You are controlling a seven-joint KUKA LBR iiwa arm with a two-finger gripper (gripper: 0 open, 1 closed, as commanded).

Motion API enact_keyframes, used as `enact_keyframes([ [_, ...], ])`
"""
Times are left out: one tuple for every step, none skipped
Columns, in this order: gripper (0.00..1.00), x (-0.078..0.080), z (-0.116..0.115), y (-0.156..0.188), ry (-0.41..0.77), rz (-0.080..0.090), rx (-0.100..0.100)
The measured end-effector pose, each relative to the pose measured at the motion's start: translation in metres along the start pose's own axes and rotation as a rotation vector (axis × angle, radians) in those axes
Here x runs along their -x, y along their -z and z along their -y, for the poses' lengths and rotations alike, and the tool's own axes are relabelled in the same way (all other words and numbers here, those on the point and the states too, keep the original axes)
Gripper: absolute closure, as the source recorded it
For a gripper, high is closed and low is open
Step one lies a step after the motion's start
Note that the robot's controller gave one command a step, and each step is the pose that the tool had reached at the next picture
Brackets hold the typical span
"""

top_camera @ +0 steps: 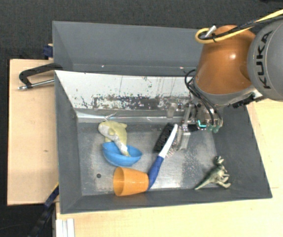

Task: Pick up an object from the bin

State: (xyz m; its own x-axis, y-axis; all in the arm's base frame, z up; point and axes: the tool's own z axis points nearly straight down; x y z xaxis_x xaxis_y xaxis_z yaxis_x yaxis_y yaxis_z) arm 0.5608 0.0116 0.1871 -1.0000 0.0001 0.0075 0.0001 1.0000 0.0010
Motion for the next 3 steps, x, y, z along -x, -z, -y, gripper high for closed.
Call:
enact_keyframes([
  [0.00, -0.001, 0.035, -0.117, 0.205, 0.006, -0.001],
  [1.00, 0.001, 0.034, -0.114, 0.205, 0.012, -0.001],
  [1.00, -0.002, 0.044, 0.037, 0.145, 0.022, -0.003],
])
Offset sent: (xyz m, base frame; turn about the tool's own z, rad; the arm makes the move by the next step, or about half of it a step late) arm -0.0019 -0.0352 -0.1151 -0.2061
